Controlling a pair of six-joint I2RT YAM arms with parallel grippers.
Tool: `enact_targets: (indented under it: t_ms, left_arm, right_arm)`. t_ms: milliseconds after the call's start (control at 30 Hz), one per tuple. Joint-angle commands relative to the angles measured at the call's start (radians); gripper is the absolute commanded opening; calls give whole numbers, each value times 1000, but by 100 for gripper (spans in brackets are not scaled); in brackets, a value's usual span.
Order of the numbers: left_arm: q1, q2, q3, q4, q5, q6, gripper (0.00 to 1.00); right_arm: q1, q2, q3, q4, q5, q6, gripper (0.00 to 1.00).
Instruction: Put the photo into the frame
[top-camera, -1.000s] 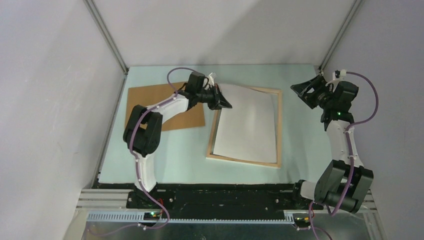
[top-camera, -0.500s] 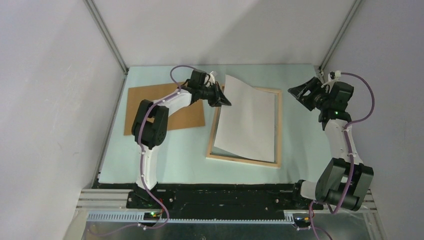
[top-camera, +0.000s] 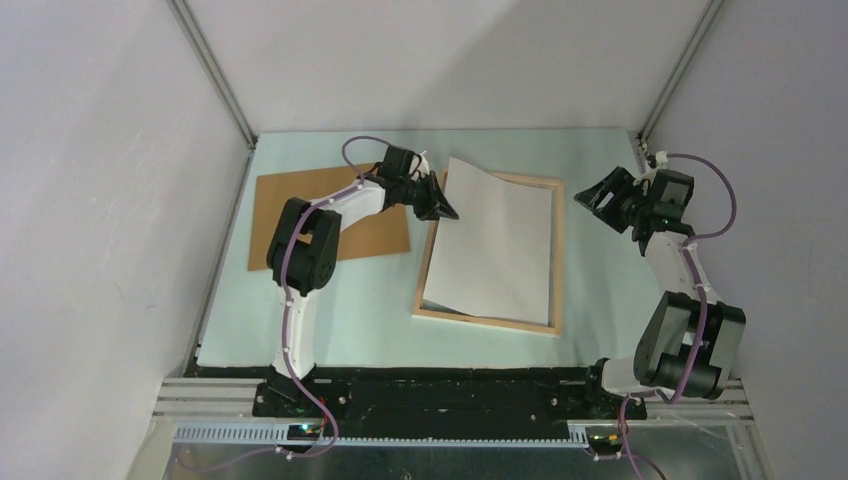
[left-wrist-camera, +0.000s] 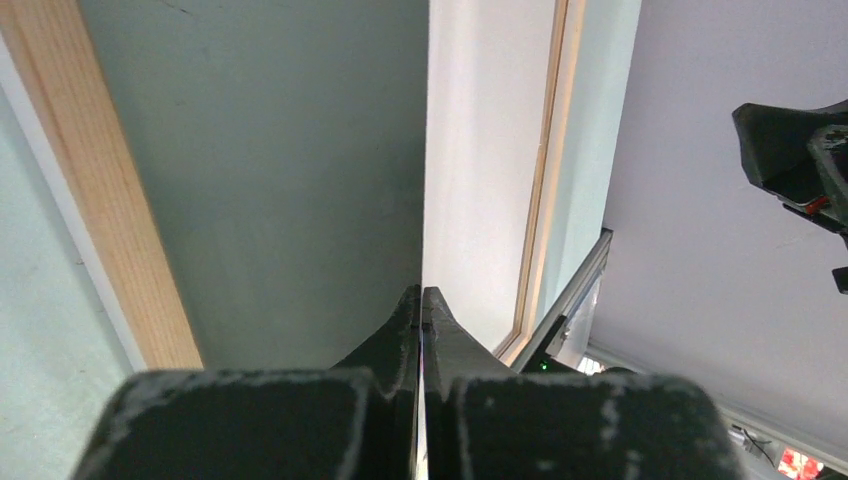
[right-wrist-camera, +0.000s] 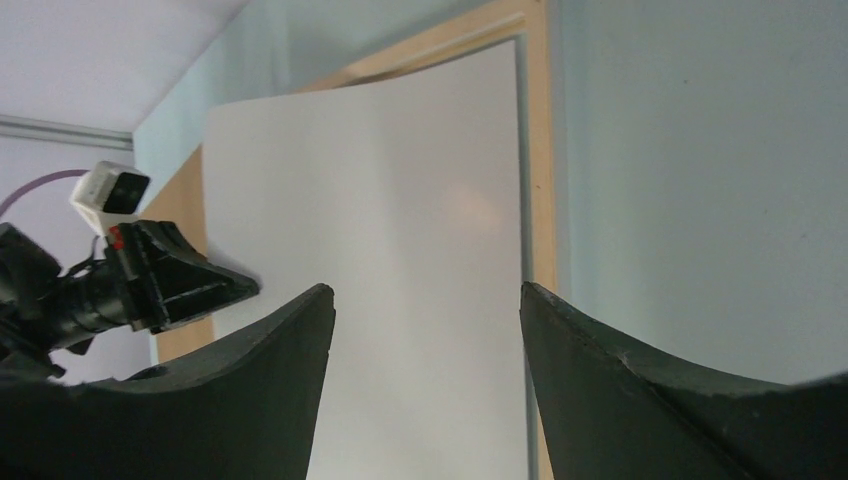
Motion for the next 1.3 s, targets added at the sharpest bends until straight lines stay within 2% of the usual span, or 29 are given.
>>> enact_targets:
  t_ms: [0, 633, 1267]
  left_arm:
    - [6, 11, 34, 7, -26, 11, 0]
    - [4, 35, 16, 60, -59, -44, 0]
    - [2, 102, 88, 41, -40, -17, 0]
  right_arm:
    - [10, 42, -11, 14, 39, -48, 72]
    - [29, 88, -16, 22, 48, -66, 71]
    - [32, 108, -16, 26, 45, -78, 71]
